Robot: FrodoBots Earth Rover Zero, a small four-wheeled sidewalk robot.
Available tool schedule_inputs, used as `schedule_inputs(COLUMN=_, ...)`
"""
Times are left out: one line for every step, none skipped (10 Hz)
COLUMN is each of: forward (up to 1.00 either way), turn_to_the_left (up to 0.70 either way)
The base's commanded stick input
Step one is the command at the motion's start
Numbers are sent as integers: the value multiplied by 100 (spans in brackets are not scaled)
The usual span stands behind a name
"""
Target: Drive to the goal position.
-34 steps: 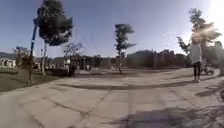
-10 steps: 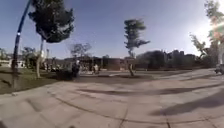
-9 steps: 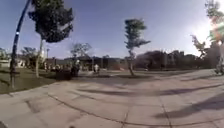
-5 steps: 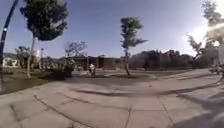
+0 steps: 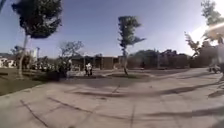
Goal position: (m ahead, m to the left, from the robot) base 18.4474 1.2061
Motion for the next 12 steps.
schedule_inputs(forward=54, turn_to_the_left=0)
schedule_inputs(forward=54, turn_to_the_left=-2)
schedule_inputs(forward=54, turn_to_the_left=-17)
schedule_inputs(forward=54, turn_to_the_left=-35)
schedule_inputs(forward=54, turn_to_the_left=-37)
schedule_inputs(forward=54, turn_to_the_left=-31)
schedule_inputs(forward=54, turn_to_the_left=-30)
schedule_inputs(forward=53, turn_to_the_left=-28)
schedule_inputs(forward=53, turn_to_the_left=-23)
schedule_inputs(forward=53, turn_to_the_left=-17)
schedule_inputs(forward=53, turn_to_the_left=0)
schedule_inputs(forward=52, turn_to_the_left=0)
